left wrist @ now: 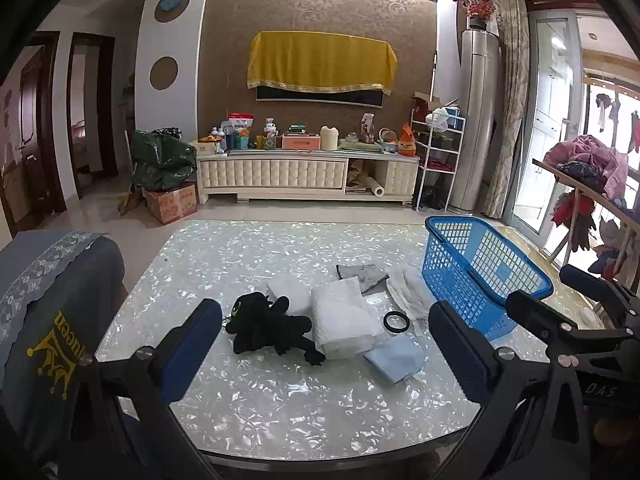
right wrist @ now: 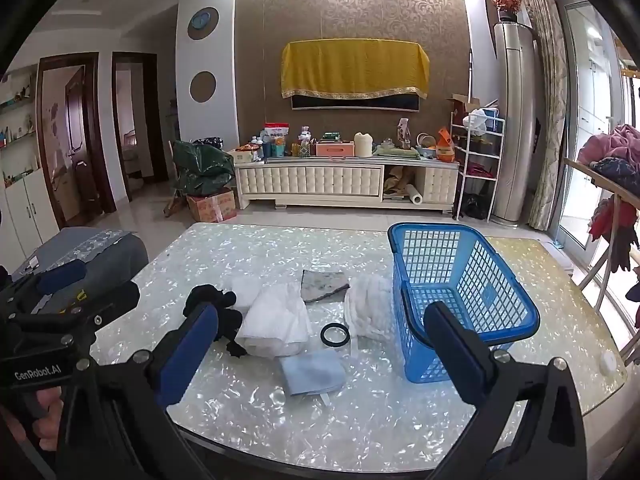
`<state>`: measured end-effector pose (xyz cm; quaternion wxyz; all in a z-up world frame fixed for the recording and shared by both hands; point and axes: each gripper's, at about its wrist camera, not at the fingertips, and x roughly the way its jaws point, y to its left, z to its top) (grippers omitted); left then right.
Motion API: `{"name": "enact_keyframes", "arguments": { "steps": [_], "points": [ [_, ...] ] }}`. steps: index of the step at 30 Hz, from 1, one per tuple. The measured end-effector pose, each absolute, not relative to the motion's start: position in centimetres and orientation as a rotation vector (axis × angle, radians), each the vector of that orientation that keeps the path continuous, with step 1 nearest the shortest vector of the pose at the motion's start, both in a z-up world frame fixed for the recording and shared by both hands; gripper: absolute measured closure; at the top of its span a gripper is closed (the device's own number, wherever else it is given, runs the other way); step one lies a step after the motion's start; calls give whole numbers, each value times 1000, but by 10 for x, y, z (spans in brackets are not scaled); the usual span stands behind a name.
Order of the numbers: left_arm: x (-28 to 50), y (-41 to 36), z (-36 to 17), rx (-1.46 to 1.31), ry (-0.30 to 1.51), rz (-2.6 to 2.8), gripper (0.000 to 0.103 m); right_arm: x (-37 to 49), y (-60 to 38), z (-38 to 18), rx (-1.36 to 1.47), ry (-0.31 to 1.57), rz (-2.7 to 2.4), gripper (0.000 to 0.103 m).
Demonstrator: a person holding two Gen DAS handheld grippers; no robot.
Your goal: Organize soft objects
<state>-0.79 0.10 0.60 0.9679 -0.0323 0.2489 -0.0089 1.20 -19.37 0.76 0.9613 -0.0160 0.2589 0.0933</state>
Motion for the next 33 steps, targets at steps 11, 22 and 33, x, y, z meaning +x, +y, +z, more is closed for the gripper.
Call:
{"name": "enact_keyframes", "arguments": {
  "steps": [11,22,33],
  "points": [
    [-9,-1,6,-50,509,-19,0,11,-194,8,-37,523,188,0],
    [-9,1,7,-52,504,-19,0,10,-194,9,-36,522,188,0],
    [-8,2,8,-52,501,-23,0,8,-192,8,-42,524,188,0]
  ]
}}
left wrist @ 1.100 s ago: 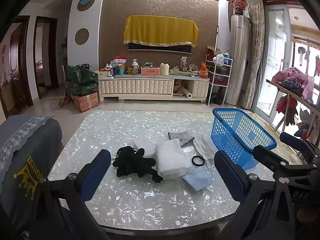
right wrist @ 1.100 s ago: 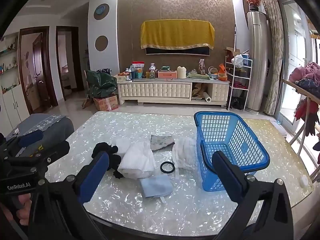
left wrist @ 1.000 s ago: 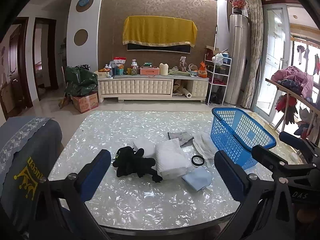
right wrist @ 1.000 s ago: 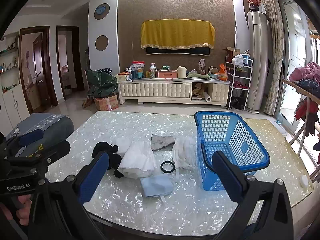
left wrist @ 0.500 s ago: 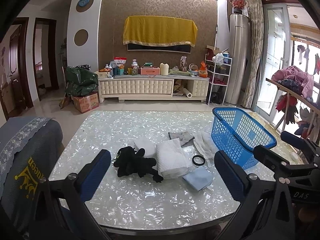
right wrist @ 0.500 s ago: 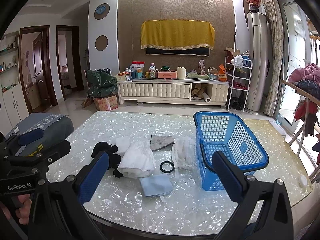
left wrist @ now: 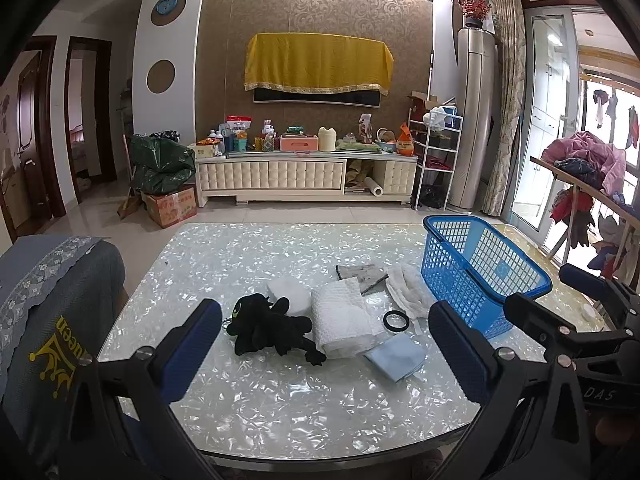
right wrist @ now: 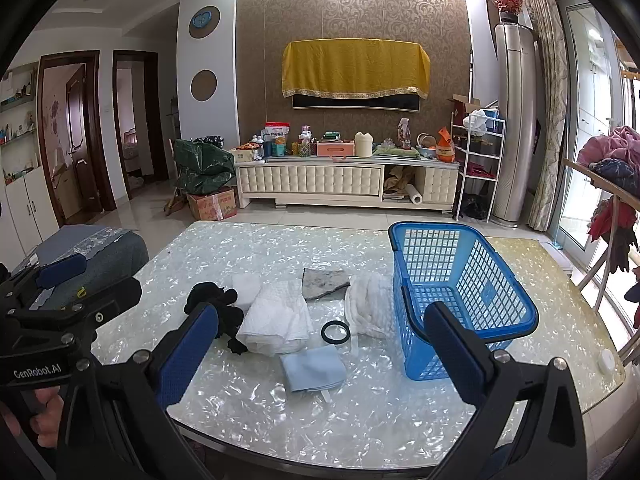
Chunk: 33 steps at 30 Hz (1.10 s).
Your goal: Organize soft objects
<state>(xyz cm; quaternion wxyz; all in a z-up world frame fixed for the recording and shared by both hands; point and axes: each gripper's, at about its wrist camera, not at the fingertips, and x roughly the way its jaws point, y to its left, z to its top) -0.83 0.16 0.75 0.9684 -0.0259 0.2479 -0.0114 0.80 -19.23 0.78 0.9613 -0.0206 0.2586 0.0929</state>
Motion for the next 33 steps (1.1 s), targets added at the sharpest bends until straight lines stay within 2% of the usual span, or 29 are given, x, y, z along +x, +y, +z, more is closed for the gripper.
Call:
{"name": "enact_keyframes", "arguments": {
  "steps": [33],
  "points": [
    [-9,-1,6,-51,514,-40,0,9,-194,7,-35,532,186,0]
  ]
}}
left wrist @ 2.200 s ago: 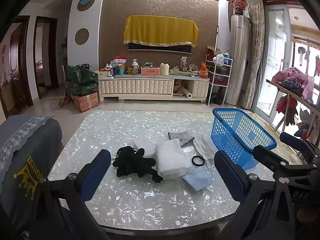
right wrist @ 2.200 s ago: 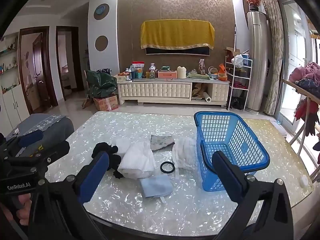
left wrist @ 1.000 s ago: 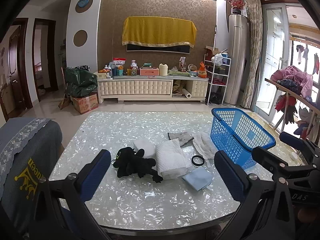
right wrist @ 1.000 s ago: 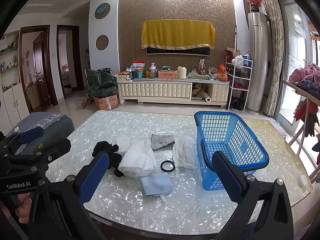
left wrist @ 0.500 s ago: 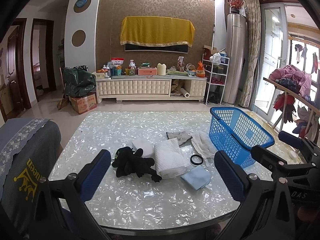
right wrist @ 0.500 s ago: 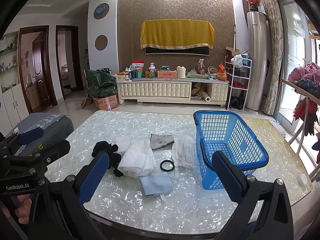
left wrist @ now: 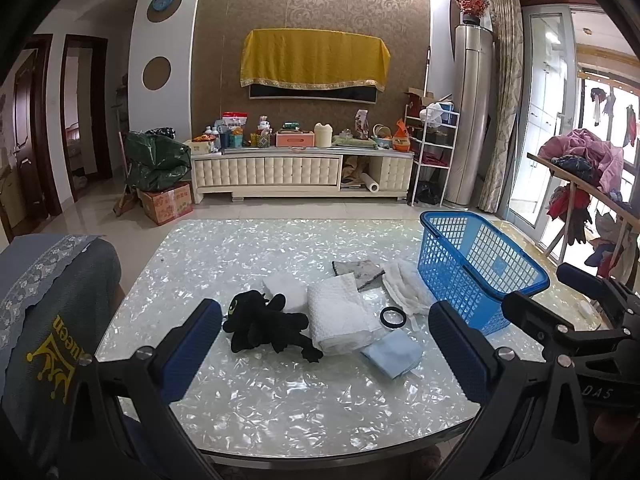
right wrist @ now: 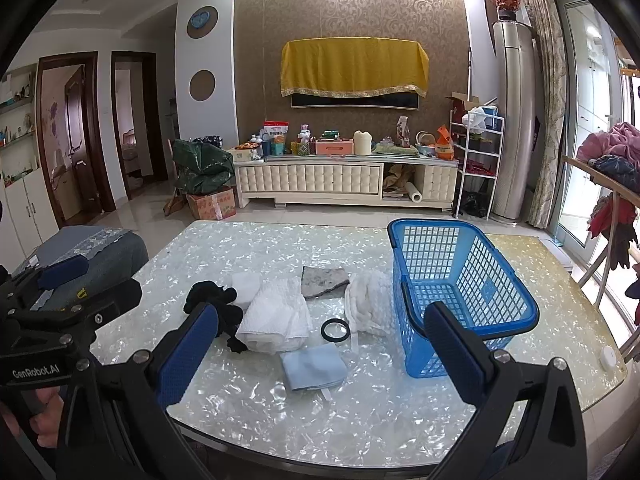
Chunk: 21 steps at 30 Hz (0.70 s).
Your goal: Organize soft objects
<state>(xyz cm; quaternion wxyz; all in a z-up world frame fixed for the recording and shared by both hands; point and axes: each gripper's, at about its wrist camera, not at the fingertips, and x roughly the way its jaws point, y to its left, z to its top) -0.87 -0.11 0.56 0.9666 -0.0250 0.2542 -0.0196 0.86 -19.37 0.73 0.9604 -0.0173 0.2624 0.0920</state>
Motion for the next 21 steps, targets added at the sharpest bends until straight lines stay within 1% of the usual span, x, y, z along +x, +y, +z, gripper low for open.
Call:
{"name": "enact_keyframes", "arguments": {
  "steps": [8,21],
  "points": [
    [-2,1,16,-25,487,-22,0,14,-192,14,-64,519,153,0],
    [27,24,35,-29,490,-27,0,33,-199,23,22,464,120,0]
  ]
}}
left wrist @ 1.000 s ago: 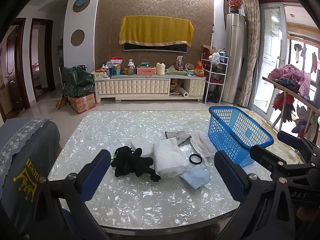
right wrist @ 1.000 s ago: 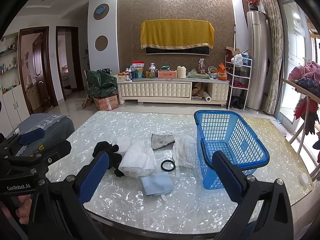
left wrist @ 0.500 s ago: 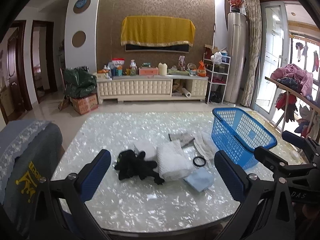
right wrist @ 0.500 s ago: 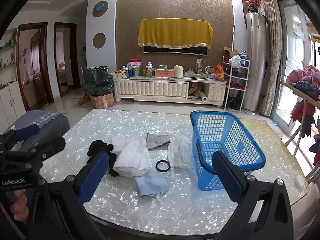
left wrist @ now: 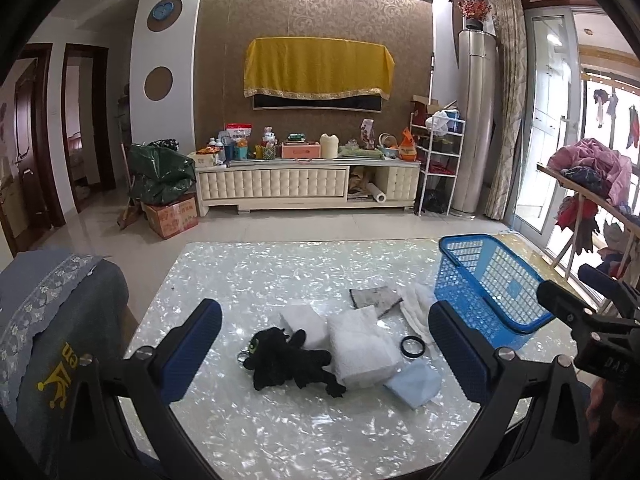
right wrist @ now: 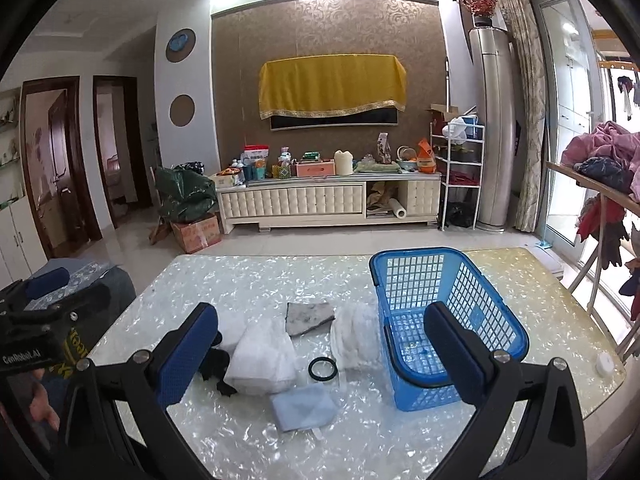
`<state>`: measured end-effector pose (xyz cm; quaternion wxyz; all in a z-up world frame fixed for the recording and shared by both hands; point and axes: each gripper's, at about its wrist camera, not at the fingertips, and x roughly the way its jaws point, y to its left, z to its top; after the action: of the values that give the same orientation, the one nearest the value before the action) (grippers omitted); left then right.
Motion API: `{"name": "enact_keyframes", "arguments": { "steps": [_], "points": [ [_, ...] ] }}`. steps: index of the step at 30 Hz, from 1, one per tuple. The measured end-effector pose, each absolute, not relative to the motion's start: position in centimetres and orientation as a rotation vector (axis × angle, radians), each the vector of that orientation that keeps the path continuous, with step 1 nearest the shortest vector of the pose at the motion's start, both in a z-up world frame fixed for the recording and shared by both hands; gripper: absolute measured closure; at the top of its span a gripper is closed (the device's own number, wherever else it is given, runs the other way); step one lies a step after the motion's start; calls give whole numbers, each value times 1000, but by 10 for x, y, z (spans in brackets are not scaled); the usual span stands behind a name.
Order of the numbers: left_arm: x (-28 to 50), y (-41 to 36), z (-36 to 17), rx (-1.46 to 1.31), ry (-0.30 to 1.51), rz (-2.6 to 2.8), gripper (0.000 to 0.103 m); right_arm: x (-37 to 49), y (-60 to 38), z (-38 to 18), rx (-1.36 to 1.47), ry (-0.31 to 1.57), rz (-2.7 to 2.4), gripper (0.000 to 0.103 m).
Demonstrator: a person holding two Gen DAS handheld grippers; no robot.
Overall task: Organize soft objects
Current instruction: 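Reach the left tool to the black plush toy while the right tool approaches the white quilted towel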
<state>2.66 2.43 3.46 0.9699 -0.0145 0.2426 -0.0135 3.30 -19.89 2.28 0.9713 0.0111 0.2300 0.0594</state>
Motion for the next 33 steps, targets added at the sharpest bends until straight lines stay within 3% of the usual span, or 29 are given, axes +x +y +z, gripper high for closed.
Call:
{"name": "enact_keyframes", "arguments": {
  "steps": [10,31,33],
  "points": [
    [52,46,26,17,536,-45,0,59,-182,8,-42,560,141,0],
    [131,94,-56,-85,939,-118,0,119,-150,-42,-22,864,229,0],
    [138,96,-65,-109,972,-127,6,124,-147,-45,-25,882,238,0]
  ]
}}
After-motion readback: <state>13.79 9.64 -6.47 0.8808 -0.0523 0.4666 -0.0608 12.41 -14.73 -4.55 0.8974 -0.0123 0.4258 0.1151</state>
